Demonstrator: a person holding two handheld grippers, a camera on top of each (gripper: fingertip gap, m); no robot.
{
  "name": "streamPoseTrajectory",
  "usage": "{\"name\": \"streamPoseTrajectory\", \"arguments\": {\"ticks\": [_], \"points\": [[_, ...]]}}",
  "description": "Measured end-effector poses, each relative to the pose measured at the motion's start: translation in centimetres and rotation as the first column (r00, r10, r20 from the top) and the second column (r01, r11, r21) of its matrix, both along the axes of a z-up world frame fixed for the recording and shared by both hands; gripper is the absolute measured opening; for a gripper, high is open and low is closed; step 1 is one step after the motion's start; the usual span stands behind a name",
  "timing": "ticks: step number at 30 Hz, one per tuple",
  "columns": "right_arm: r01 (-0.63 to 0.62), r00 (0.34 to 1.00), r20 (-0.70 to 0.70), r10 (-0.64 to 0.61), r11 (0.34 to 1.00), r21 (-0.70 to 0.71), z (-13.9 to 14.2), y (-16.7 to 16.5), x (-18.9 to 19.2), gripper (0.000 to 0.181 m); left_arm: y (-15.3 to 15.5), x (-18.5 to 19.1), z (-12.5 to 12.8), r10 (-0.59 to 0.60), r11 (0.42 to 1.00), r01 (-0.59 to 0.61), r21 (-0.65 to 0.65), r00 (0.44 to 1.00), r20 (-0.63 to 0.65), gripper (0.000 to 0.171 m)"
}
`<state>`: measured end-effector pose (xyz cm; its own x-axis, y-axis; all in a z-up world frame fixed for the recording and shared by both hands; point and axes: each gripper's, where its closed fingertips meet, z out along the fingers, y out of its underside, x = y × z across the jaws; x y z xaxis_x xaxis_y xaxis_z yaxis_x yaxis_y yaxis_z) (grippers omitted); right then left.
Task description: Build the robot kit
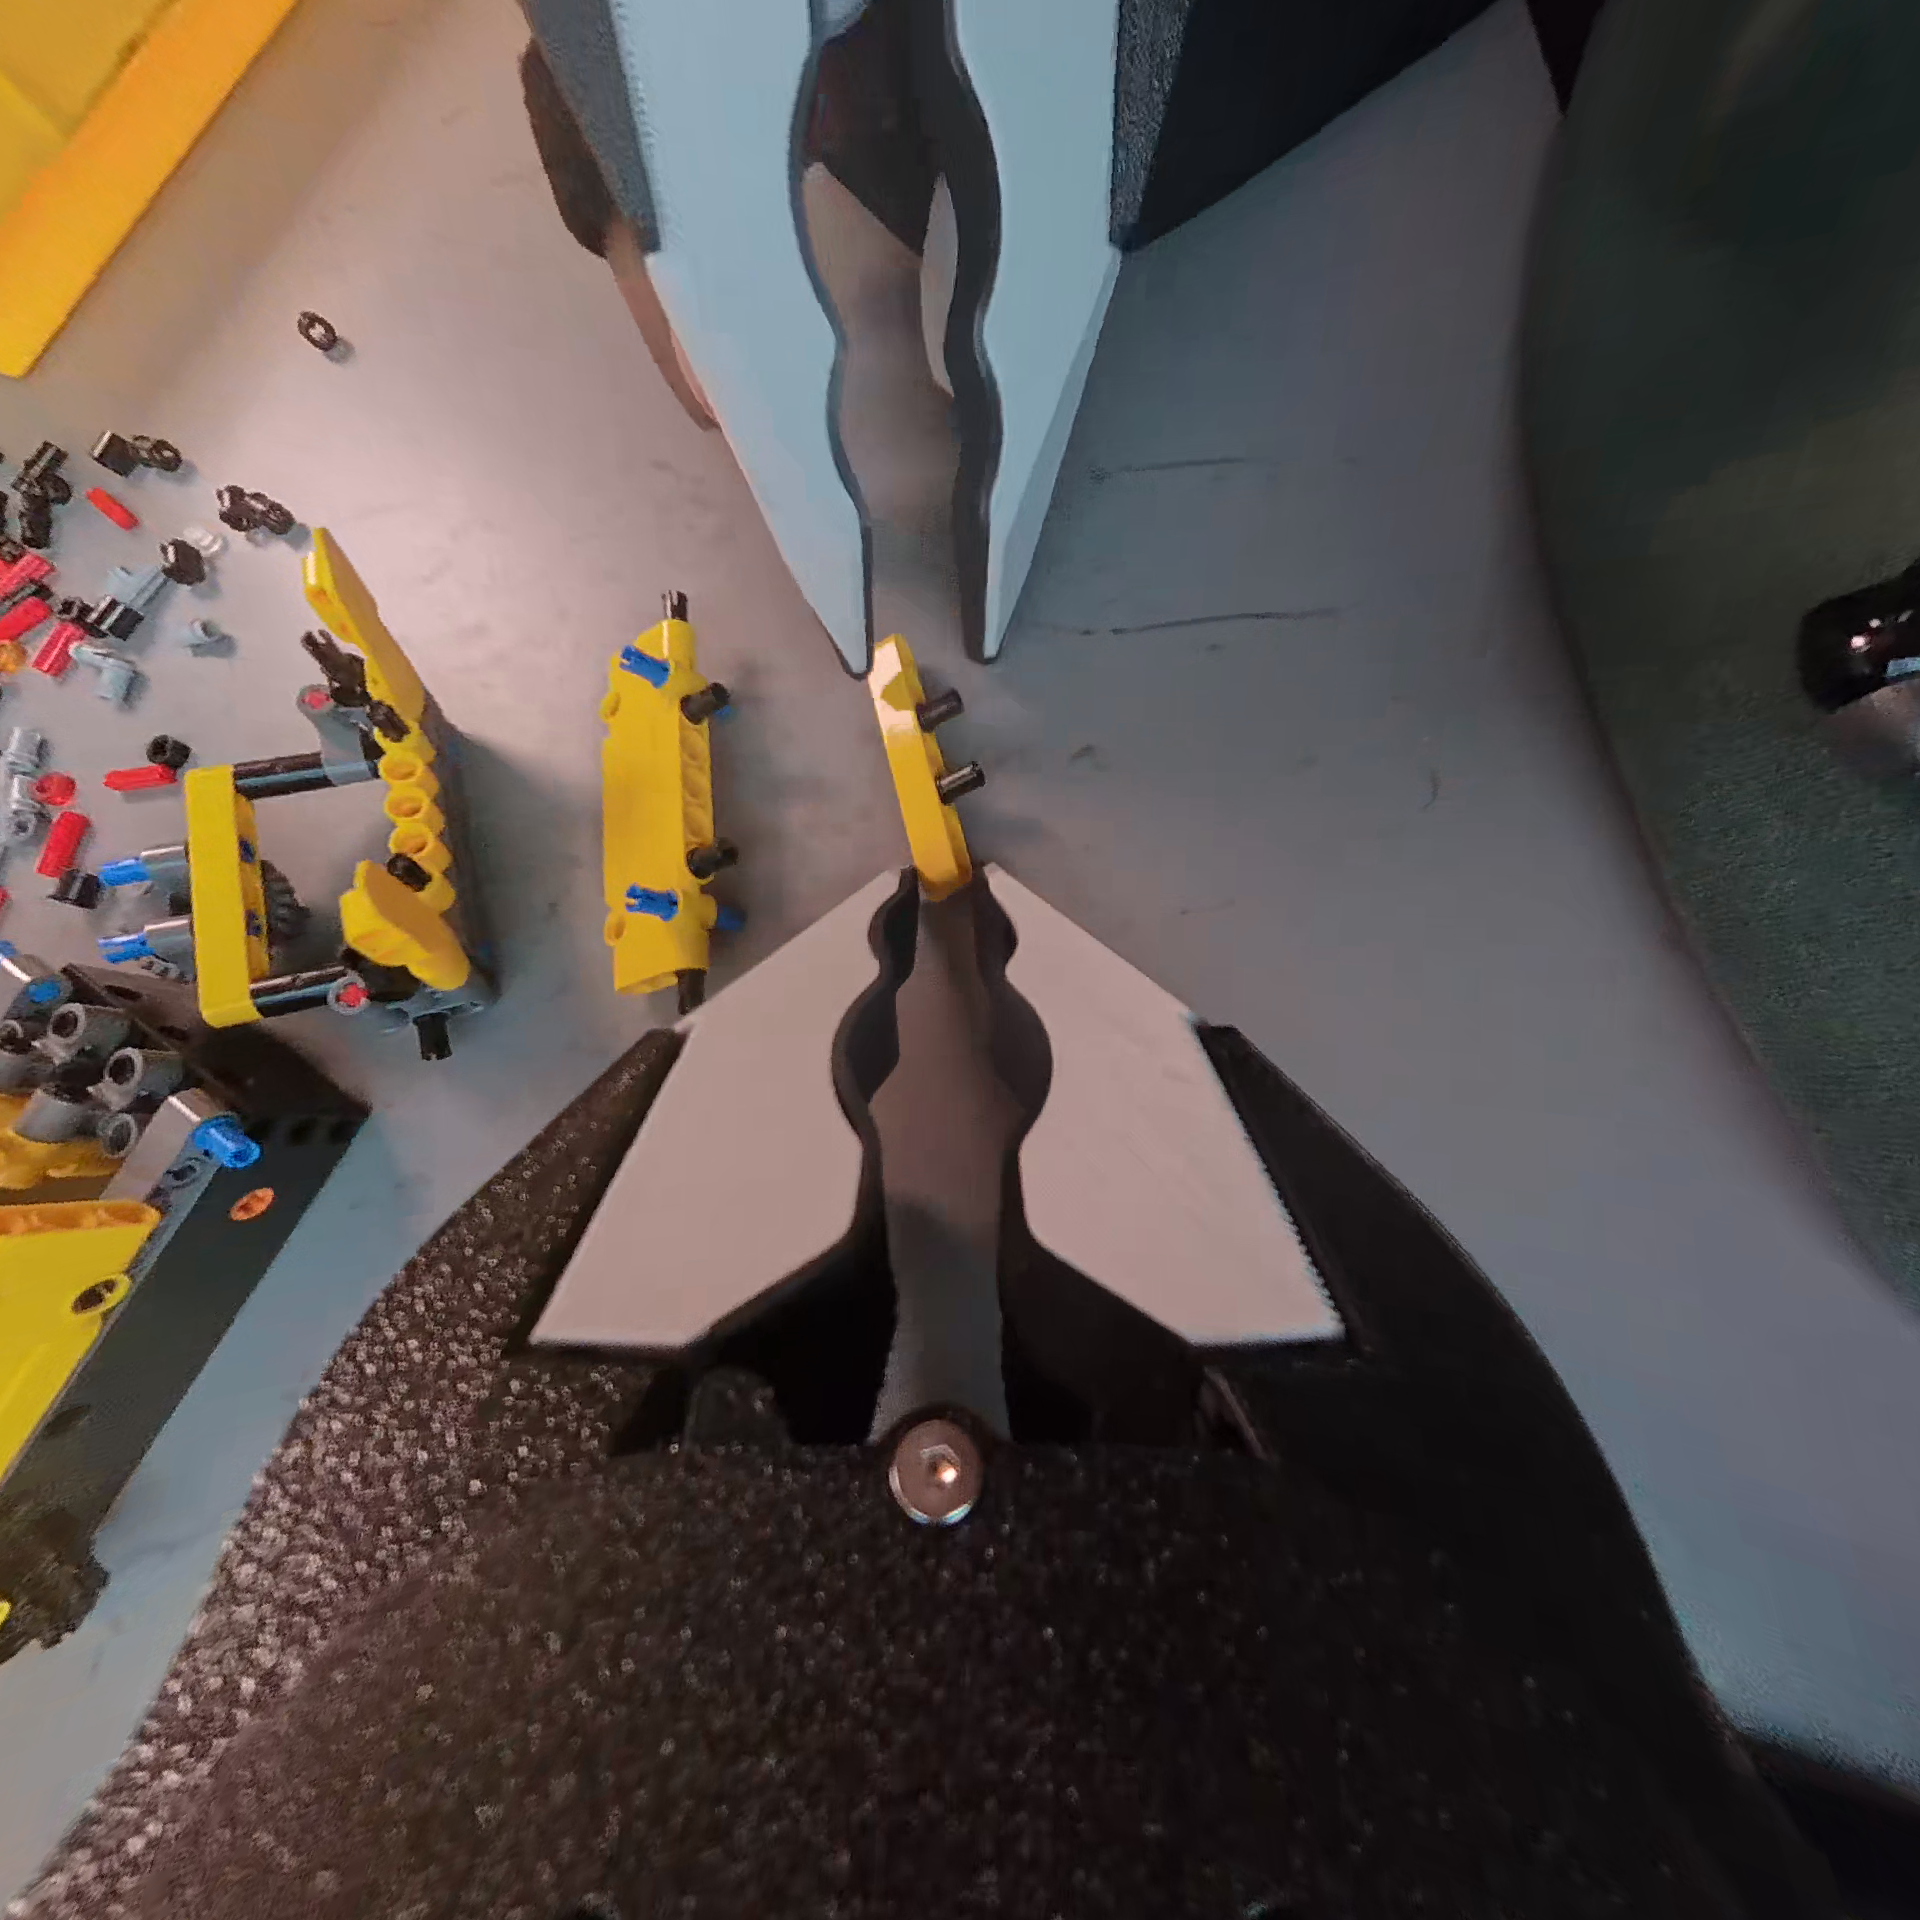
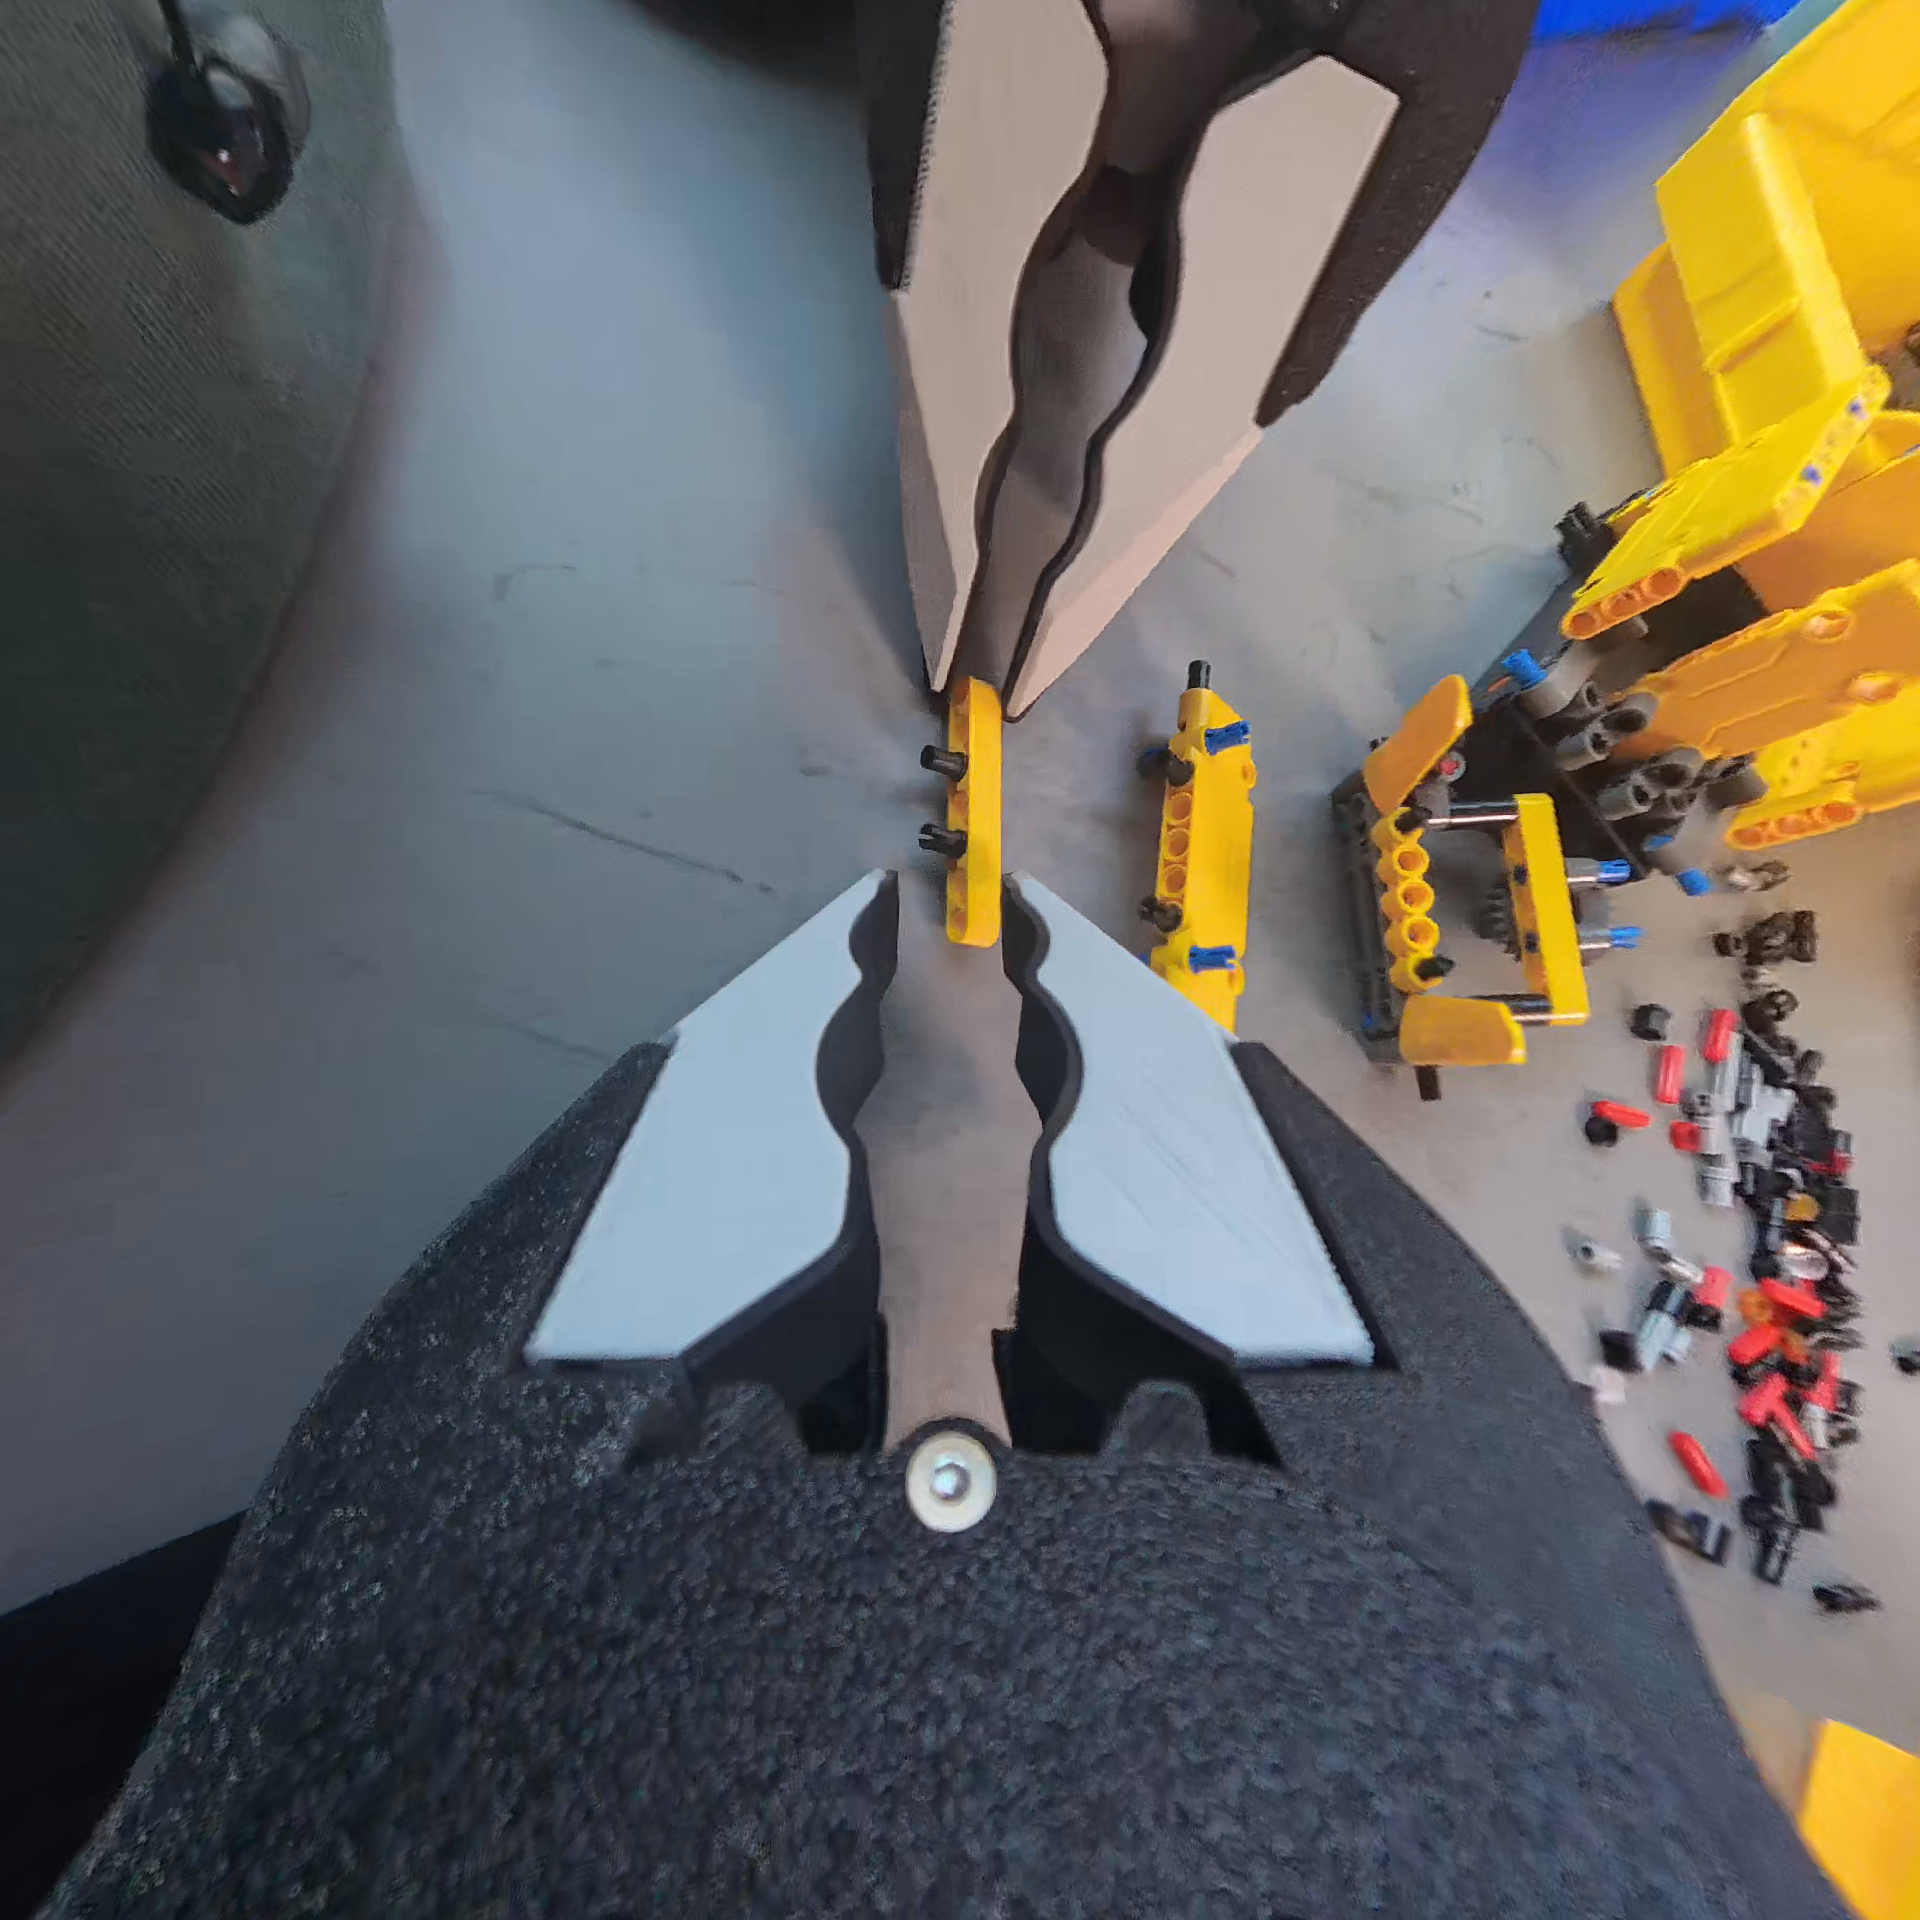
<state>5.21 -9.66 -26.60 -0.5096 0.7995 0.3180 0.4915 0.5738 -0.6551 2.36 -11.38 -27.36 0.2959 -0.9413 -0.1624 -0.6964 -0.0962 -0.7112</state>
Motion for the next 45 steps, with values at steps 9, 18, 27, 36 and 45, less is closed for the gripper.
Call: {"name": "streamPoseTrajectory", "arguments": {"ticks": [9,18,27,36,45], "points": [[0.077,0.995,0.061,-0.072,0.993,-0.086,-0.5,0.8,-0.2,0.008,0.1,0.0,0.1,-0.026,0.994,0.031,0.101,0.999,-0.044,0.010],[0.048,0.998,0.028,-0.048,0.999,0.016,-0.5,0.8,-0.2,0.007,0.3,-0.4,0.0,0.023,1.000,-0.023,-0.018,1.000,0.012,0.016],[0.074,0.996,0.053,-0.070,0.995,-0.071,-0.4,0.8,0.0,0.016,0.5,-0.2,0.0,-0.007,0.994,0.012,0.112,0.999,-0.049,0.007],[0.064,0.996,0.065,-0.059,0.995,-0.079,-0.6,0.5,0.0,0.008,0.5,-0.3,0.0,0.007,0.997,-0.006,0.074,1.000,-0.024,0.007],[0.058,0.998,0.025,-0.058,0.998,-0.003,-0.5,0.9,-0.3,0.007,0.5,-0.3,0.0,0.015,0.999,-0.015,0.048,1.000,-0.015,0.007]]}}
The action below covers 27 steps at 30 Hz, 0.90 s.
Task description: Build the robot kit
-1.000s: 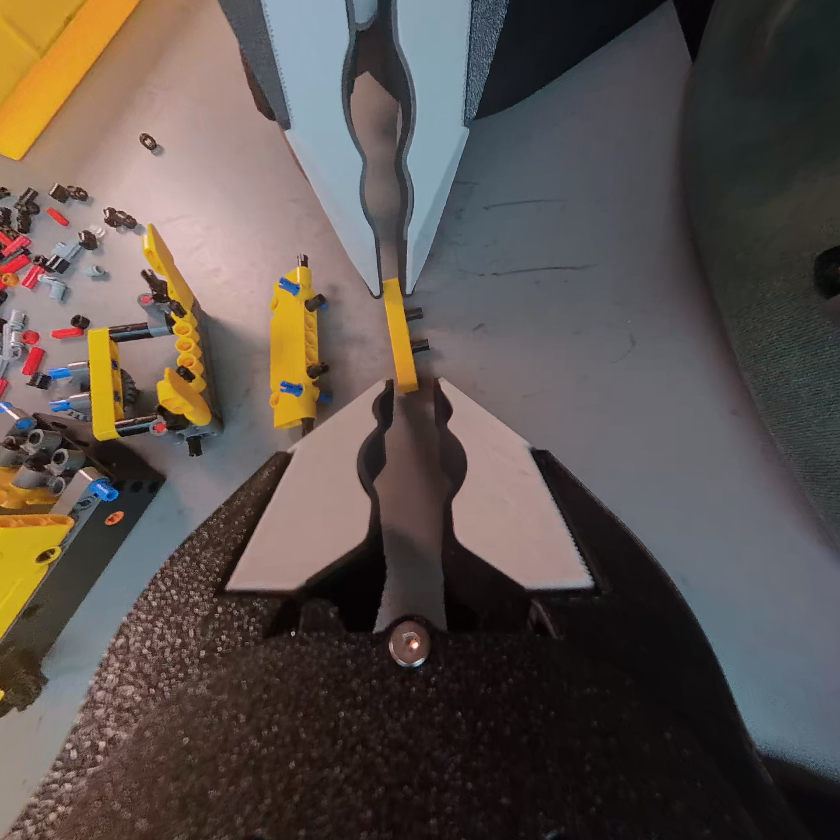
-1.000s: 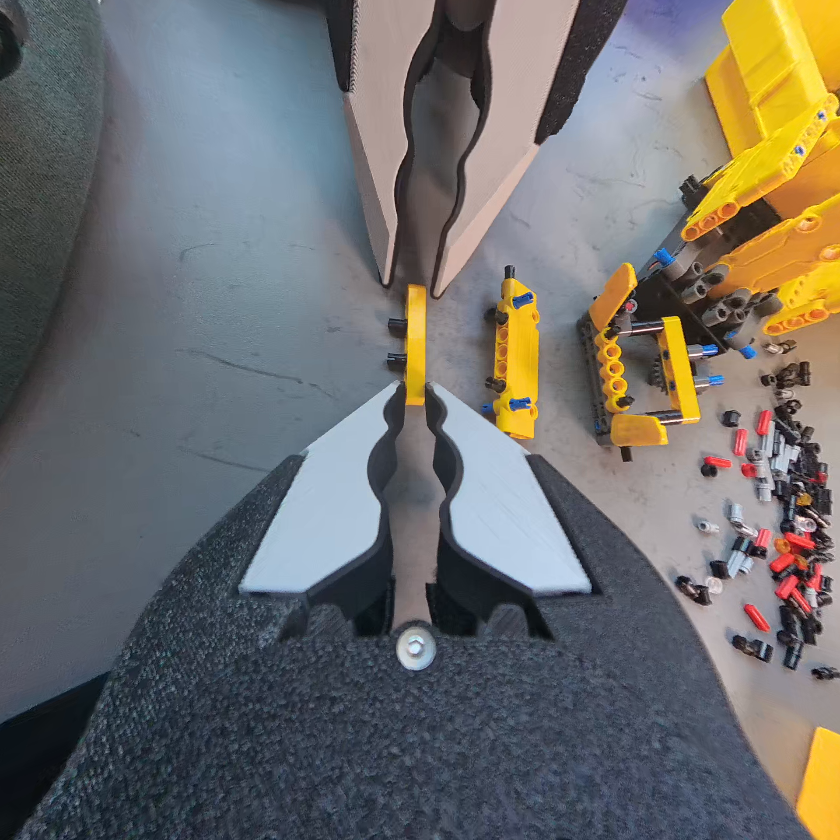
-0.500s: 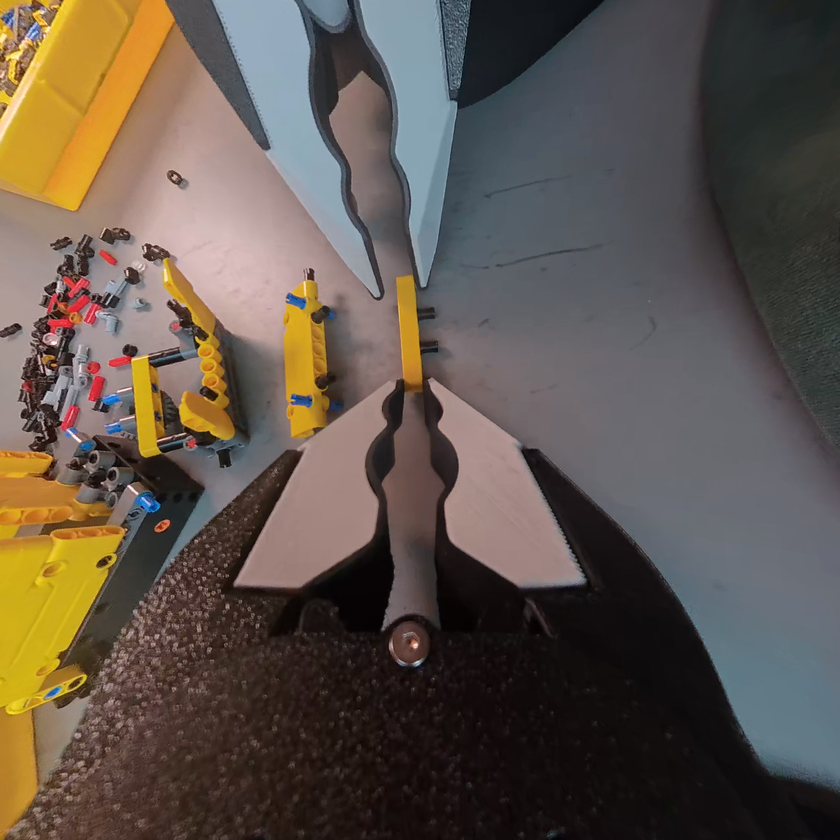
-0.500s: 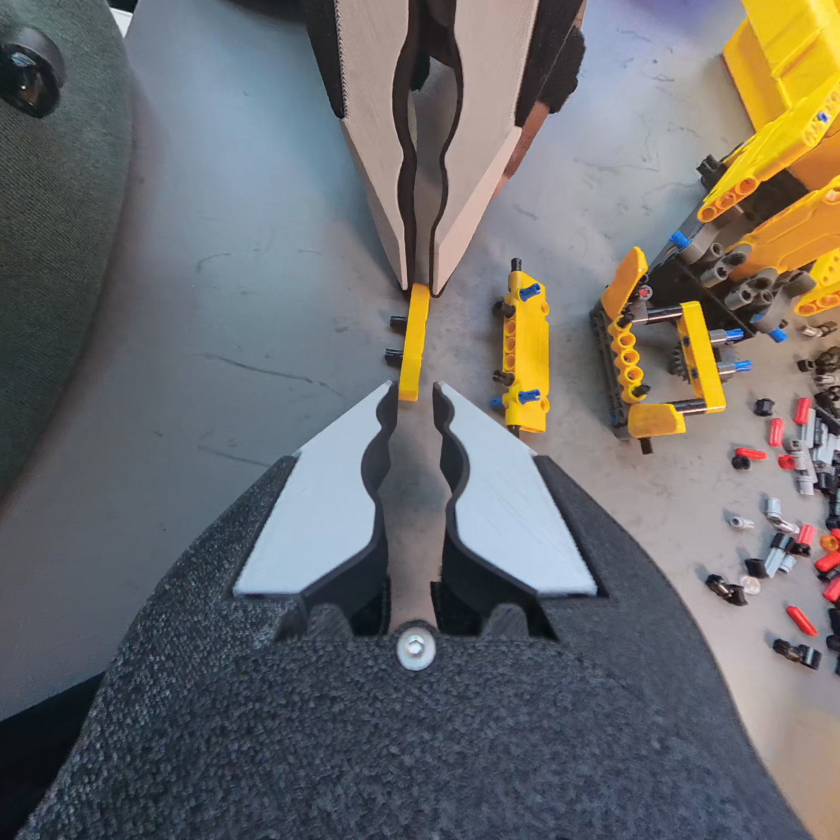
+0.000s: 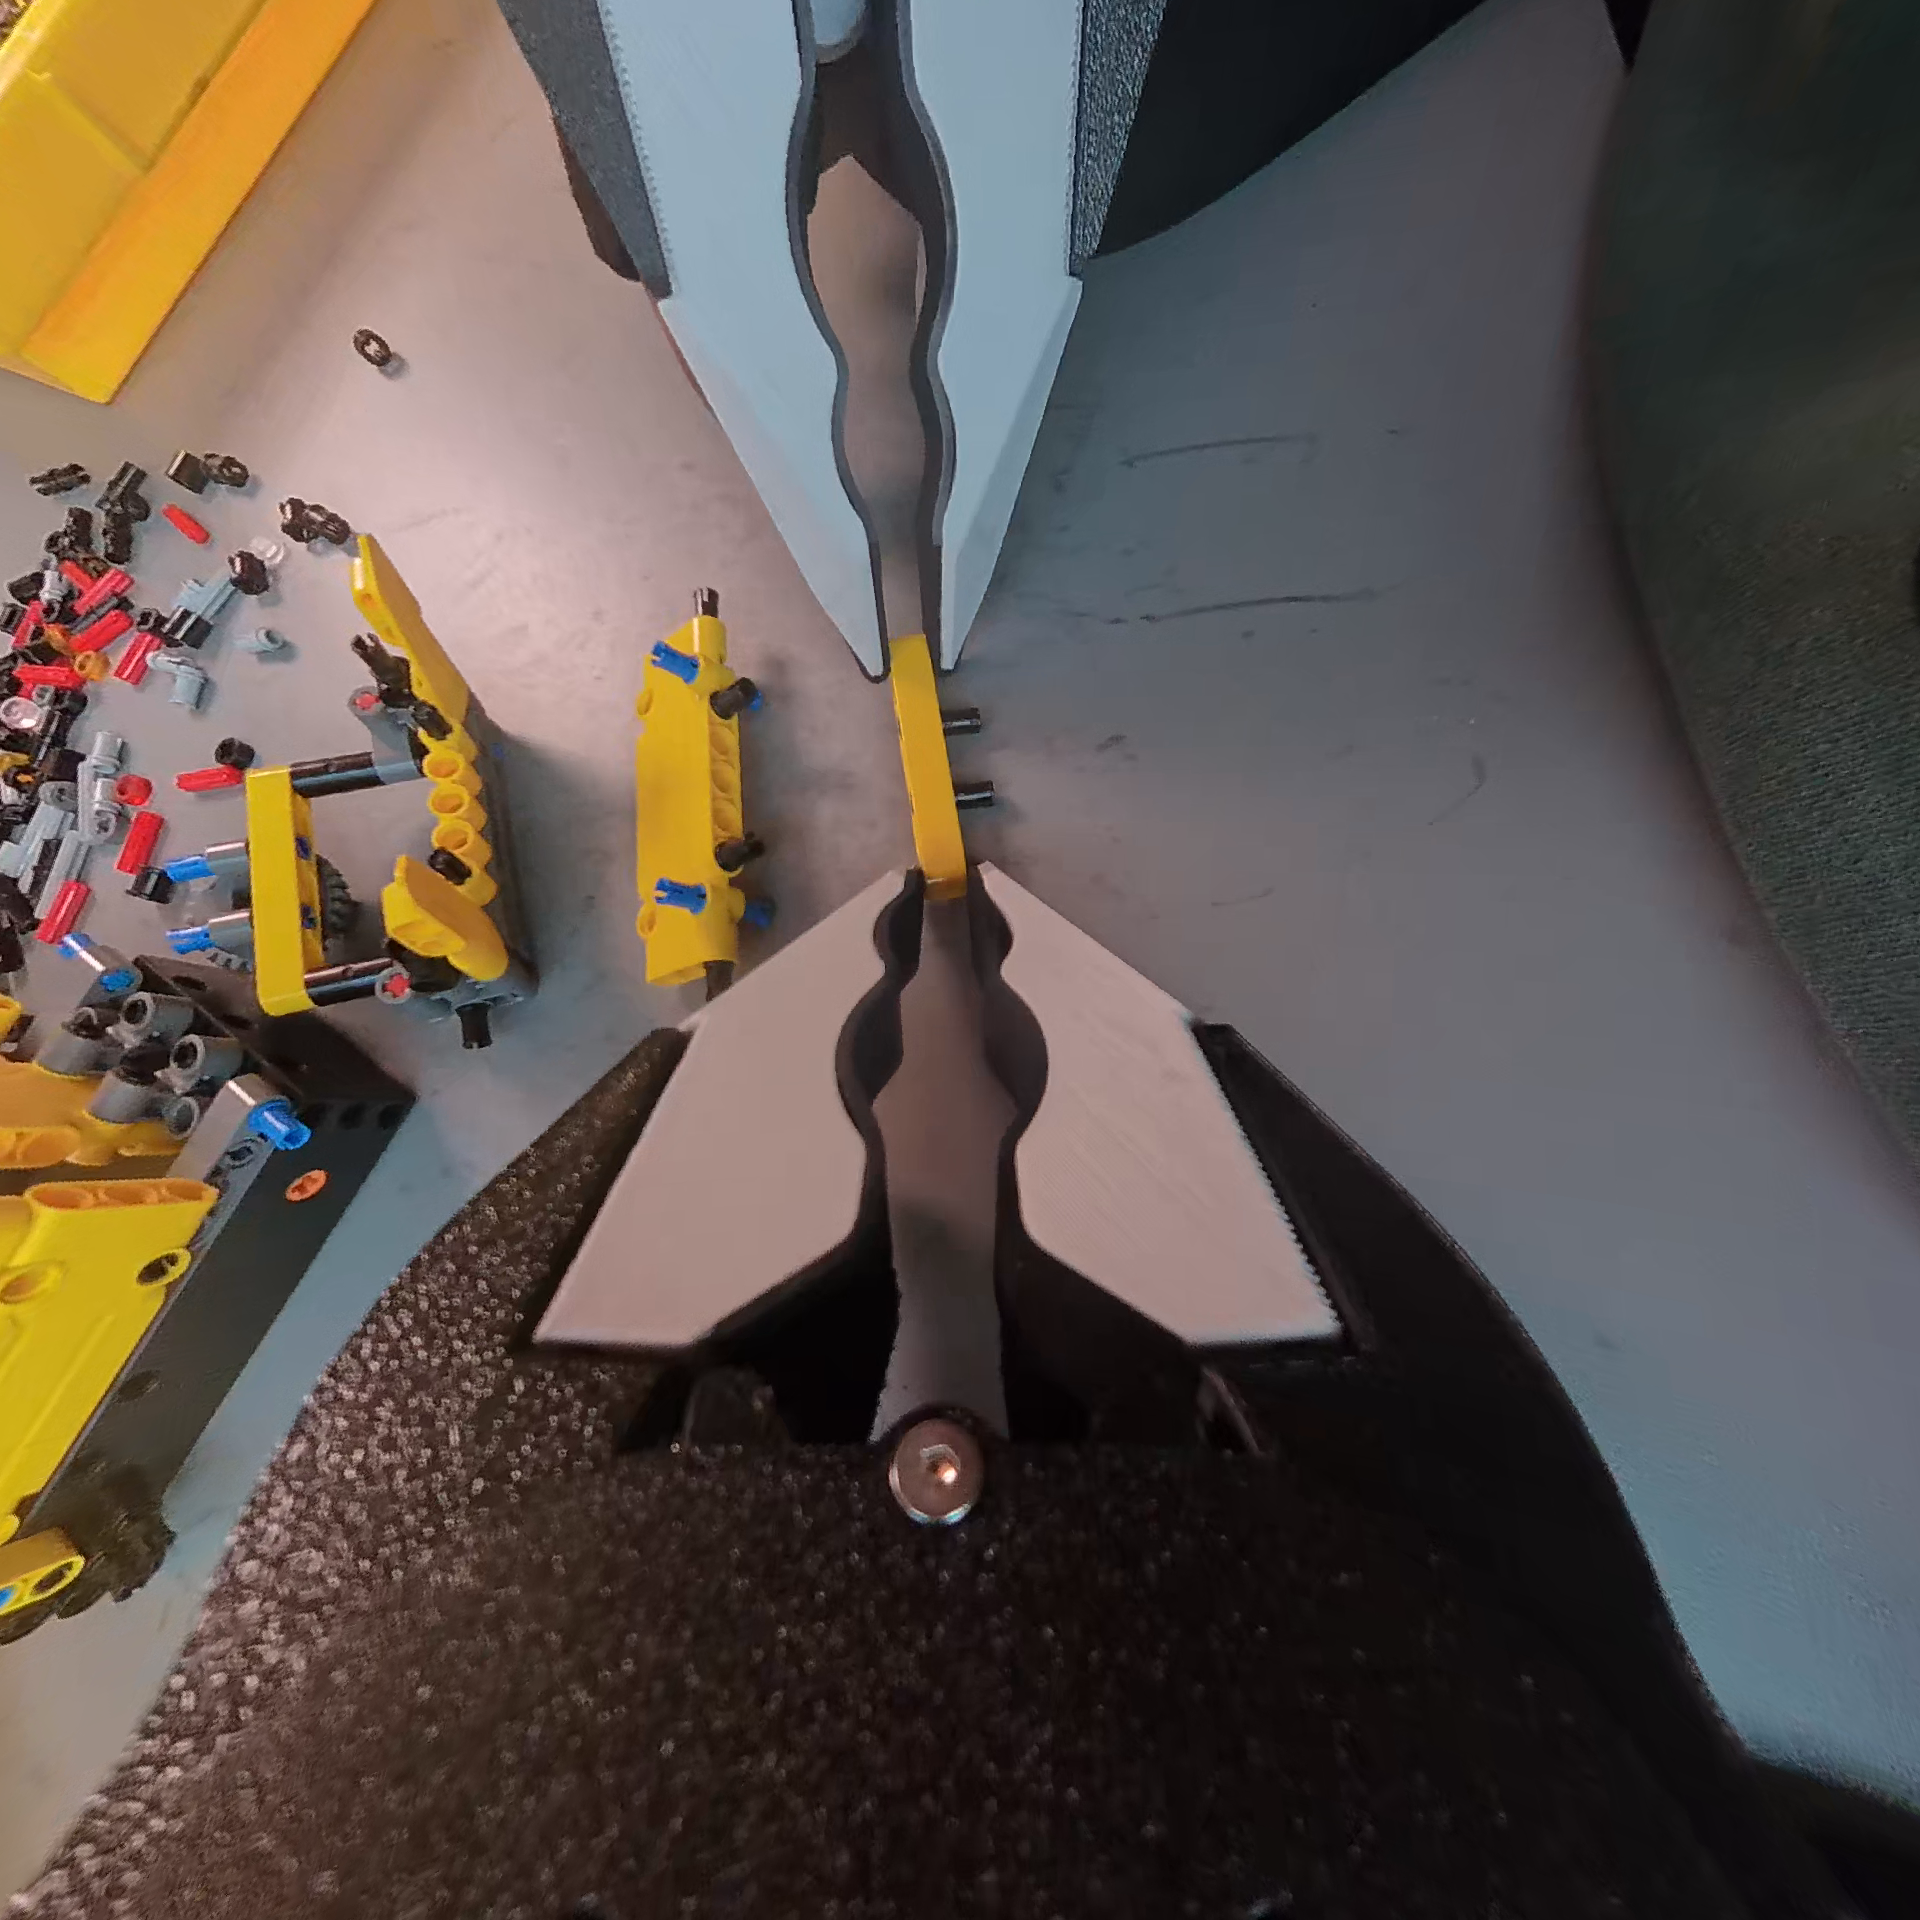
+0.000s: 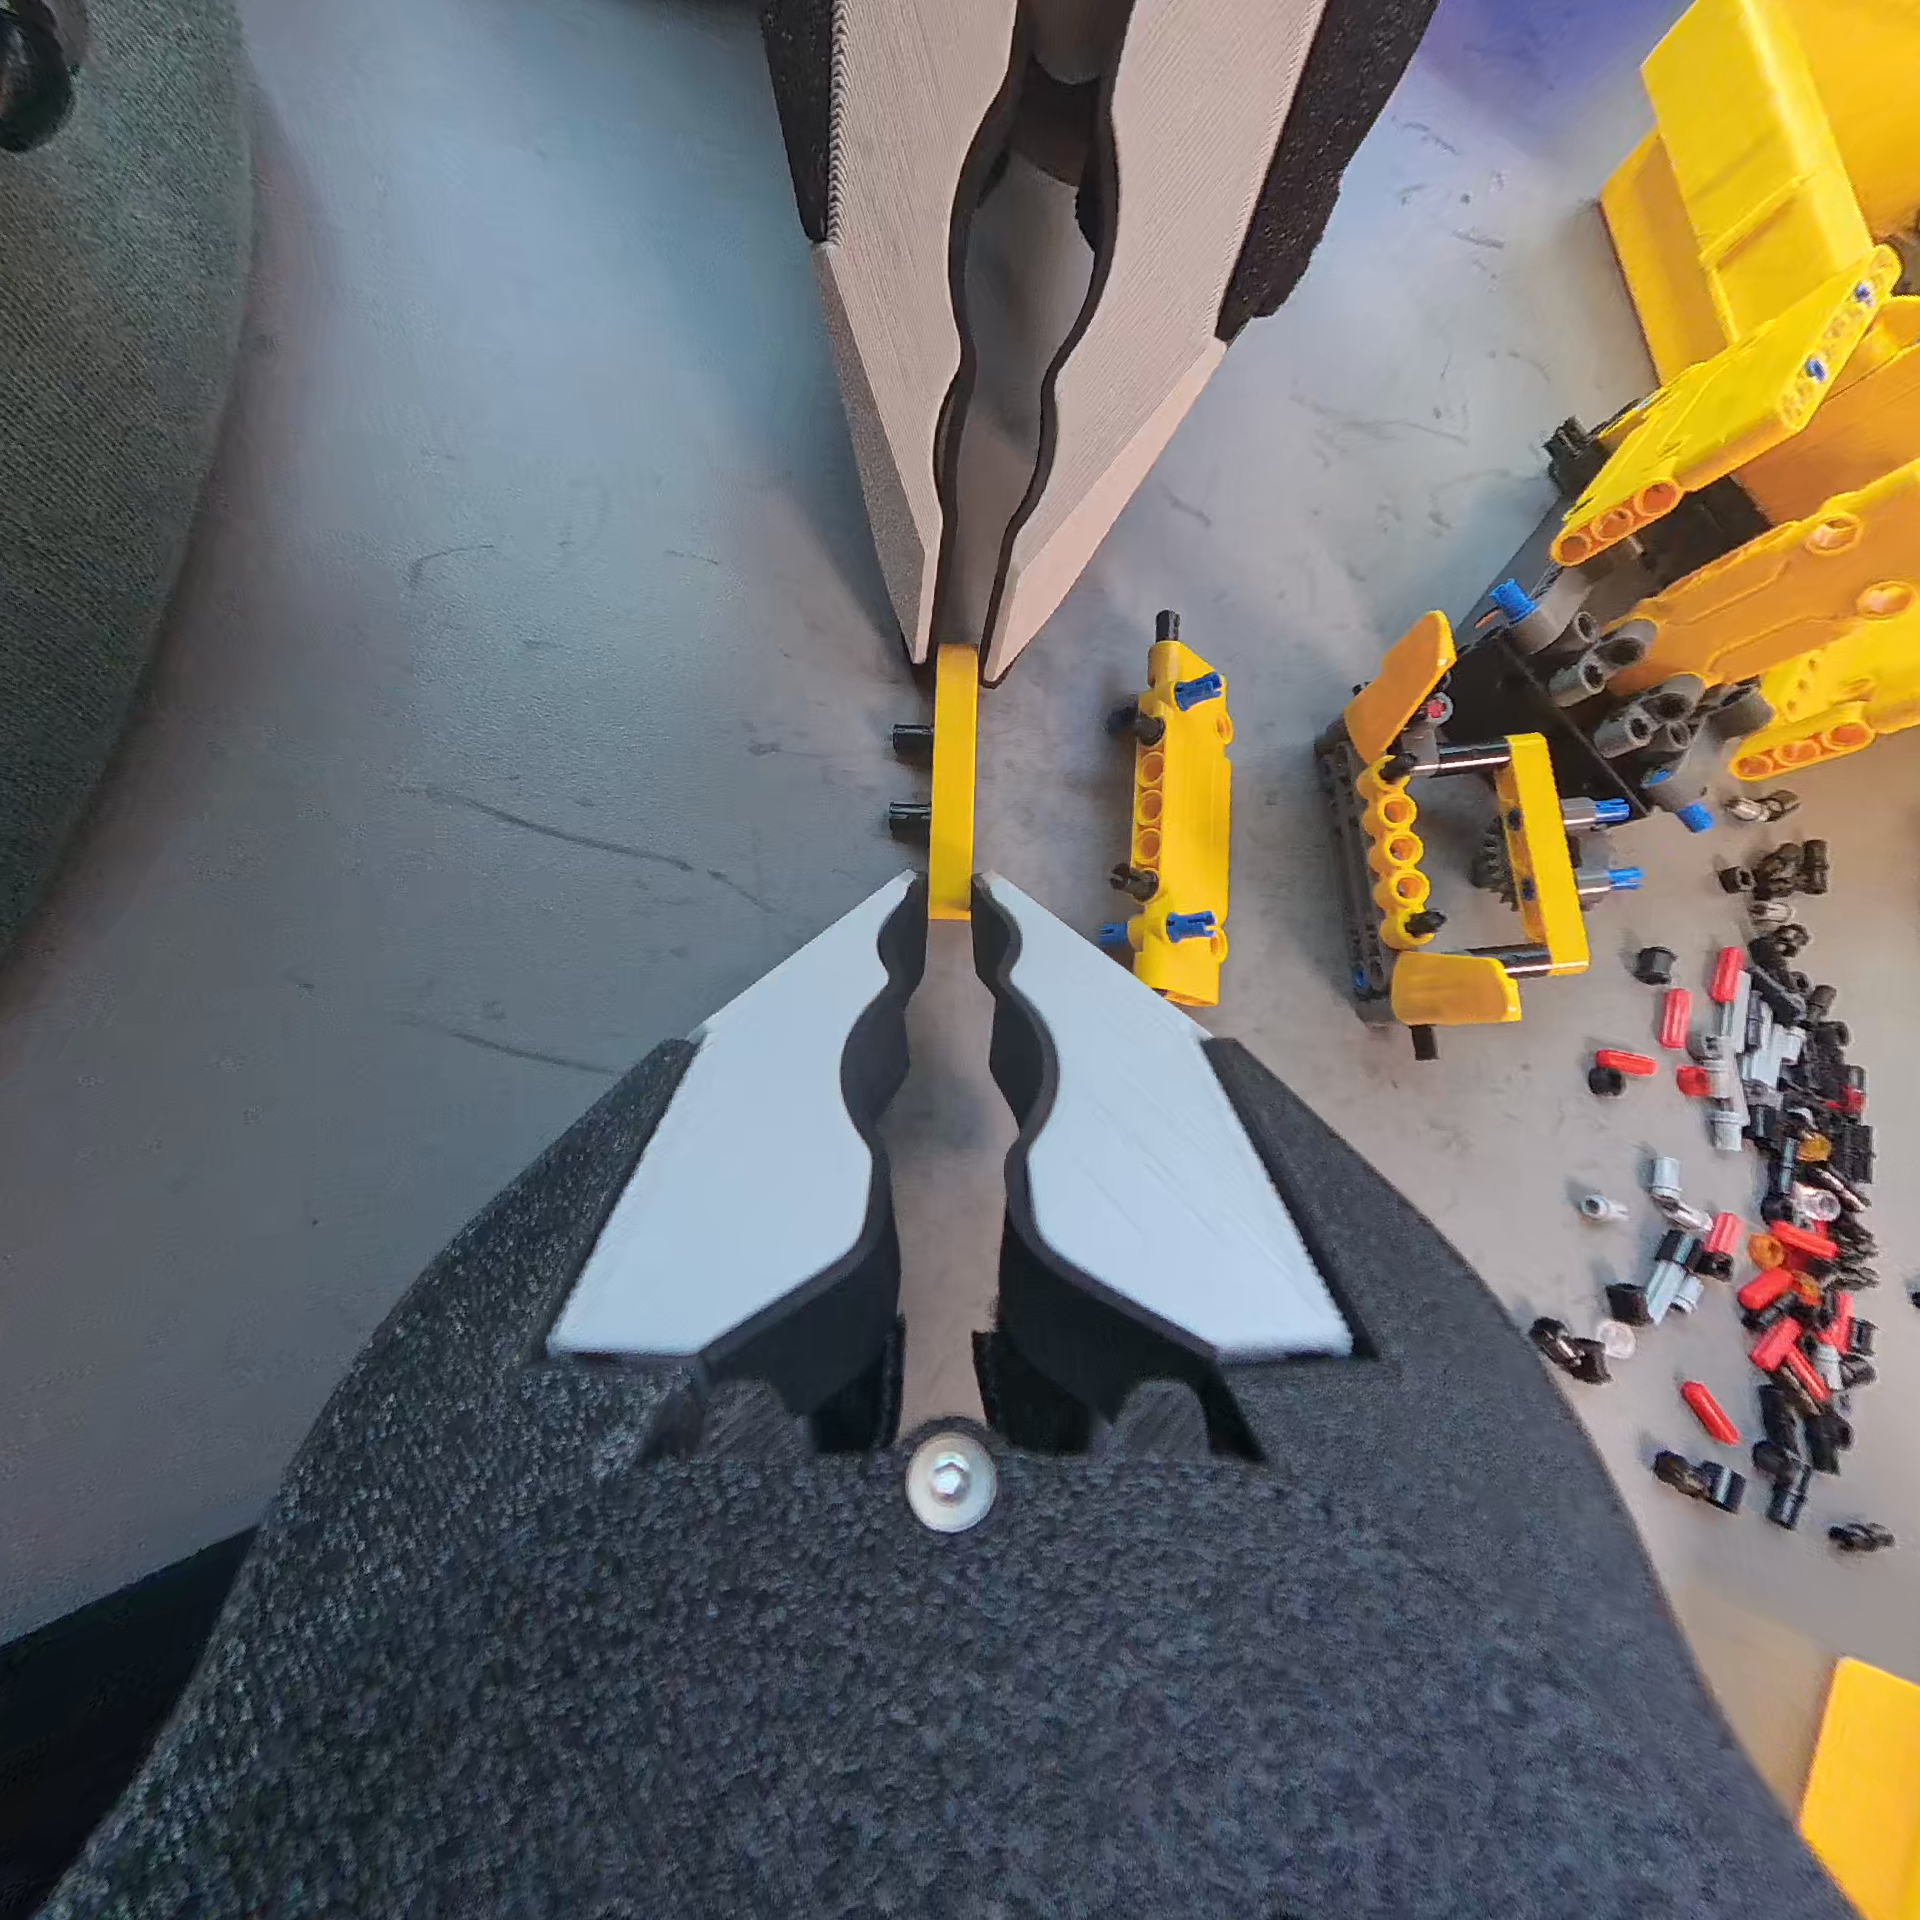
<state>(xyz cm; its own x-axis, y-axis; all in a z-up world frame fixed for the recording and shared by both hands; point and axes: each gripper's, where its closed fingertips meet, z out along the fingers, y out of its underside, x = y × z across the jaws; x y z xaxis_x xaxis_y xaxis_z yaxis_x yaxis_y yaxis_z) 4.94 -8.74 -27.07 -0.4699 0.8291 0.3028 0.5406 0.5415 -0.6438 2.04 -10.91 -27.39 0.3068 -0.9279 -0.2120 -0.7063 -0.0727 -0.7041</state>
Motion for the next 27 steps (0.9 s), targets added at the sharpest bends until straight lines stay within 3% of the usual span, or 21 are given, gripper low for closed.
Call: {"name": "streamPoseTrajectory", "arguments": {"ticks": [8,13,16,20,24,27], "points": [[-0.005,1.000,-0.006,0.005,1.000,0.005,0.1,-0.1,0.0,0.007,0.0,0.0,0.1,-0.001,1.000,0.001,0.016,1.000,-0.008,0.008],[-0.014,0.996,-0.091,0.024,0.993,0.114,1.1,0.5,-0.6,0.007,0.5,-0.6,0.3,0.046,0.999,-0.045,-0.026,0.999,0.025,0.013],[-0.056,0.985,-0.151,0.084,0.982,0.183,1.4,0.1,-0.8,0.007,0.2,-0.7,0.4,0.054,0.994,-0.048,-0.100,0.997,0.059,0.026],[-0.091,0.968,-0.189,0.166,0.931,0.352,1.1,0.2,-1.0,0.007,-0.2,-0.6,0.4,0.055,0.985,-0.040,-0.165,0.995,0.084,0.031],[-0.107,0.949,-0.214,0.232,0.874,0.473,1.3,-0.2,-1.3,0.007,-0.3,-0.4,0.9,0.062,0.977,-0.033,-0.213,0.989,0.133,0.025],[-0.108,0.941,-0.224,0.255,0.851,0.514,1.5,-0.4,-1.3,0.007,-0.2,-0.4,0.6,0.071,0.973,-0.042,-0.226,0.990,0.123,0.010]]}}
